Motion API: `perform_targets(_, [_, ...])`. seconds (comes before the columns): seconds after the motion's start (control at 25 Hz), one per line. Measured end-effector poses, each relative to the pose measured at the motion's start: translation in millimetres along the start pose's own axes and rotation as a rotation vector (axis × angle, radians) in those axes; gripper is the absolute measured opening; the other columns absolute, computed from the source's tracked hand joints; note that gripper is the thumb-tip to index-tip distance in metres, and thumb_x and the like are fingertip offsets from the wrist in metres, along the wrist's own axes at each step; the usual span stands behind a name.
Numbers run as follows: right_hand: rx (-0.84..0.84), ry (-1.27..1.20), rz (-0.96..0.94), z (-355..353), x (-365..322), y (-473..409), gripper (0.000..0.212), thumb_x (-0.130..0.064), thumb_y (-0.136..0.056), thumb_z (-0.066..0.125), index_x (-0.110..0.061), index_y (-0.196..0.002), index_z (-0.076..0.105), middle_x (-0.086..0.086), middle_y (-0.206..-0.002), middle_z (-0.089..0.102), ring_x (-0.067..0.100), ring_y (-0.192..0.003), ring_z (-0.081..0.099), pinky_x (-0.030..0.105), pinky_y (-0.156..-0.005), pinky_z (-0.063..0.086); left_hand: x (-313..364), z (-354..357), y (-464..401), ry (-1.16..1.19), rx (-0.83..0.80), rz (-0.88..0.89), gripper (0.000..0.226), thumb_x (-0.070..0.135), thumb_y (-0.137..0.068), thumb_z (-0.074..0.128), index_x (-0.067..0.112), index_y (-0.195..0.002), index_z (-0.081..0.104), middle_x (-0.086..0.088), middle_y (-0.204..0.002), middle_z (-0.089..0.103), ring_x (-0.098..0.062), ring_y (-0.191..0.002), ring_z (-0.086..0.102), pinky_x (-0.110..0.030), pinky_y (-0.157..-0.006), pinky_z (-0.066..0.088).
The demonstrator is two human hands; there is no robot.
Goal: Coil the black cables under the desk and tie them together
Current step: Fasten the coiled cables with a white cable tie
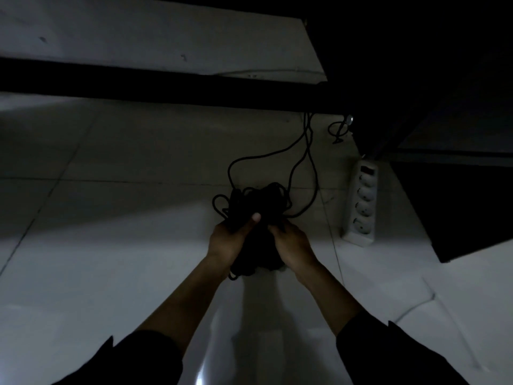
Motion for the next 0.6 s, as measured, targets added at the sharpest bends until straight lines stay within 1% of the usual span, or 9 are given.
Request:
perform_targets(0.04, [-0.003,-0.012,-0.015,-0.3,0.0,4.8,0.037,-0.029,-0.101,0.041,-0.019,-0.135,0.051,0.009,-0.134,0.056,0.024,-0.118,0.054,0.023,-0.083,0.041,-2.0,3.0,4.8,0.029,-0.017,-0.007,0.052,0.049,-0.078,0.071,0.015,-0.117,0.065,-0.007,-0.111,0.070,-0.020,-0.101,0.068,-0.036,-0.094,0.054])
perform_targets(0.16, [0.022,-0.058,-0.034,-6.2,6.7,22.8,0.037,-0.031,-0.100,0.043,-0.023,-0.135,0.050,0.008,-0.129,0.058,0.025,-0.112,0.058,0.029,-0.085,0.050,1.3,12.8,23.0,0.101,-0.099,0.003,0.048,0.043,-0.080,0.072,0.015,-0.118,0.065,-0.006,-0.110,0.071,-0.015,-0.098,0.069,-0.027,-0.086,0.056])
perform_targets(0.2, [0.028,-0.063,-0.047,-9.0,7.9,29.6,0.037,-0.031,-0.101,0.042,-0.024,-0.136,0.050,0.007,-0.125,0.059,0.022,-0.106,0.058,0.027,-0.079,0.051,4.0,15.8,28.9,0.114,-0.132,0.016,0.048,0.042,-0.080,0.072,0.016,-0.119,0.065,-0.004,-0.111,0.071,-0.014,-0.099,0.069,-0.026,-0.085,0.056])
perform_targets(0.28, [0.043,-0.044,-0.088,-16.2,9.3,42.2,0.035,-0.030,-0.102,0.041,-0.023,-0.135,0.050,0.006,-0.120,0.061,0.015,-0.096,0.056,0.015,-0.066,0.046,10.8,22.0,39.3,0.113,-0.180,0.040,0.049,0.044,-0.079,0.072,0.018,-0.120,0.064,-0.003,-0.112,0.071,-0.013,-0.099,0.069,-0.028,-0.088,0.056])
perform_targets(0.4, [0.062,-0.065,-0.132,-31.4,4.2,58.0,0.035,-0.029,-0.102,0.040,-0.022,-0.135,0.050,0.005,-0.119,0.062,0.010,-0.094,0.056,0.008,-0.063,0.044,26.0,35.1,53.9,0.126,-0.232,0.079,0.047,0.043,-0.082,0.070,0.020,-0.122,0.063,0.000,-0.114,0.071,-0.010,-0.101,0.068,-0.025,-0.089,0.055])
perform_targets(0.44, [0.073,-0.075,-0.151,-37.7,1.0,63.0,0.035,-0.029,-0.102,0.040,-0.022,-0.135,0.051,0.003,-0.117,0.062,0.010,-0.094,0.057,0.009,-0.066,0.045,30.2,40.5,57.9,0.134,-0.255,0.085,0.048,0.043,-0.083,0.070,0.020,-0.124,0.062,0.000,-0.115,0.071,-0.009,-0.102,0.068,-0.024,-0.089,0.055])
perform_targets(0.48, [0.082,-0.075,-0.172,-44.2,-1.8,67.9,0.035,-0.028,-0.102,0.040,-0.022,-0.135,0.050,0.002,-0.116,0.062,0.011,-0.095,0.058,0.013,-0.071,0.048,33.4,46.4,63.0,0.146,-0.279,0.079,0.049,0.043,-0.083,0.070,0.020,-0.125,0.061,0.000,-0.115,0.071,-0.010,-0.103,0.068,-0.025,-0.089,0.055])
perform_targets(0.52, [0.090,-0.070,-0.194,-49.8,-3.1,70.4,0.035,-0.028,-0.102,0.040,-0.021,-0.135,0.050,0.003,-0.118,0.063,0.013,-0.099,0.059,0.020,-0.080,0.051,34.7,50.9,66.9,0.161,-0.301,0.066,0.050,0.043,-0.082,0.071,0.019,-0.125,0.061,0.000,-0.114,0.071,-0.011,-0.103,0.068,-0.027,-0.091,0.054])
perform_targets(0.6, [0.099,-0.050,-0.207,-59.5,-4.0,78.6,0.035,-0.028,-0.102,0.040,-0.020,-0.135,0.050,0.005,-0.123,0.063,0.019,-0.109,0.059,0.034,-0.095,0.049,33.5,60.1,77.8,0.213,-0.348,0.022,0.048,0.039,-0.081,0.072,0.017,-0.123,0.064,-0.004,-0.113,0.072,-0.015,-0.103,0.069,-0.033,-0.093,0.054])
Point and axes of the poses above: each hand's wrist, its own y-axis away from the middle knuckle, its own z-axis out of the palm, x = y × z, the point moved 8 cm from there along -y, towards the middle knuckle
